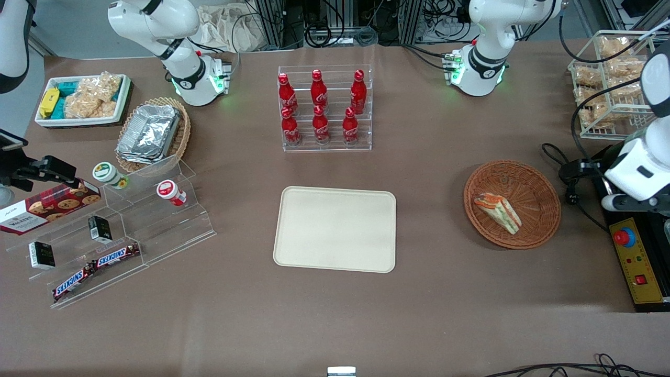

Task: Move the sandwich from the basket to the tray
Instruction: 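Move the left gripper over the wrapped sandwich in the wicker basket, then lower the open left gripper around the sandwich and close it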

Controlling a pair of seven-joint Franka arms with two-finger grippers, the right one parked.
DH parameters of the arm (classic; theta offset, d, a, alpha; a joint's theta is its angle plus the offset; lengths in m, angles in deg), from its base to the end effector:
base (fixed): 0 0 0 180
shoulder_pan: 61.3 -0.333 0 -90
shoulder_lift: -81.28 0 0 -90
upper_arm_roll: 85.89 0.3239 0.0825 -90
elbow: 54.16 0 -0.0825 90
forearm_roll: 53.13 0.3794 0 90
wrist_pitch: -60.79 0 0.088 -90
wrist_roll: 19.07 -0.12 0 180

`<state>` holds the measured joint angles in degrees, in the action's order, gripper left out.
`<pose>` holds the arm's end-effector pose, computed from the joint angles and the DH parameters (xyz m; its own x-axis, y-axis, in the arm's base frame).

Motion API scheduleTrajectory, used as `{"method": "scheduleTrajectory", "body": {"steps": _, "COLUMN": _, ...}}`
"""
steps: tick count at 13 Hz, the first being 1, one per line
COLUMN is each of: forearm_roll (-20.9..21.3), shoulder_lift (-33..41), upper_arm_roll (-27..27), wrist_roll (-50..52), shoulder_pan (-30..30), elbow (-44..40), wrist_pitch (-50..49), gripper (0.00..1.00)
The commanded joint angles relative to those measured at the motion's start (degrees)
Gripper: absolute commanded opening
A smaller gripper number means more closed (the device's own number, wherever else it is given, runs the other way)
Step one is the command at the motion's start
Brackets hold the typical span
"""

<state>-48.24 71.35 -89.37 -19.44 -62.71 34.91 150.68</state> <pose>0.5927 -0.0086 0.5280 0.9864 -0.0427 -0.1585 -0.0548 -0.9958 -0.0727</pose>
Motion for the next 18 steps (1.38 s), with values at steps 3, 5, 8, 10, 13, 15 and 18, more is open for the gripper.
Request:
{"method": "scheduleTrajectory", "body": {"steps": 3, "forearm_roll": -0.93, "shoulder_lift": -2.81, "upper_arm_roll": -0.64, "wrist_roll": 4.56, "shoulder_pan": 1.76, "elbow": -0.39, "wrist_pitch": -1.39, "gripper": 0.99}}
{"method": "scheduleTrajectory", "body": {"steps": 5, "forearm_roll": -1.38, "shoulder_lift": -2.55, "upper_arm_roll": -0.65, "wrist_roll": 9.66, "shoulder_pan": 1.77, "elbow": 3.99, "wrist_pitch": -0.43, "gripper": 0.99}}
{"method": "scheduleTrajectory", "body": {"steps": 8, "forearm_roll": -1.73, "shoulder_lift": -0.36, "upper_arm_roll": -0.65, "wrist_roll": 23.24, "shoulder_pan": 1.77, "elbow": 13.90, "wrist_pitch": 13.41, "gripper": 0.99}}
{"method": "scheduleTrajectory", "body": {"steps": 10, "forearm_roll": -1.38, "shoulder_lift": 1.23, "upper_arm_roll": -0.73, "wrist_roll": 30.31, "shoulder_pan": 2.03, "elbow": 21.21, "wrist_pitch": 22.13, "gripper": 0.99}}
{"method": "scheduleTrajectory", "body": {"steps": 13, "forearm_roll": -1.55, "shoulder_lift": 0.00, "upper_arm_roll": -0.82, "wrist_roll": 36.65, "shoulder_pan": 2.20, "elbow": 26.05, "wrist_pitch": 29.70, "gripper": 0.99}}
{"method": "scheduleTrajectory", "body": {"steps": 15, "forearm_roll": -1.55, "shoulder_lift": 0.27, "upper_arm_roll": -0.82, "wrist_roll": 38.42, "shoulder_pan": 2.12, "elbow": 30.09, "wrist_pitch": 34.98, "gripper": 0.98}}
{"method": "scheduleTrajectory", "body": {"steps": 18, "forearm_roll": -1.55, "shoulder_lift": -0.17, "upper_arm_roll": -0.74, "wrist_roll": 41.05, "shoulder_pan": 1.85, "elbow": 33.18, "wrist_pitch": 40.96, "gripper": 0.95}}
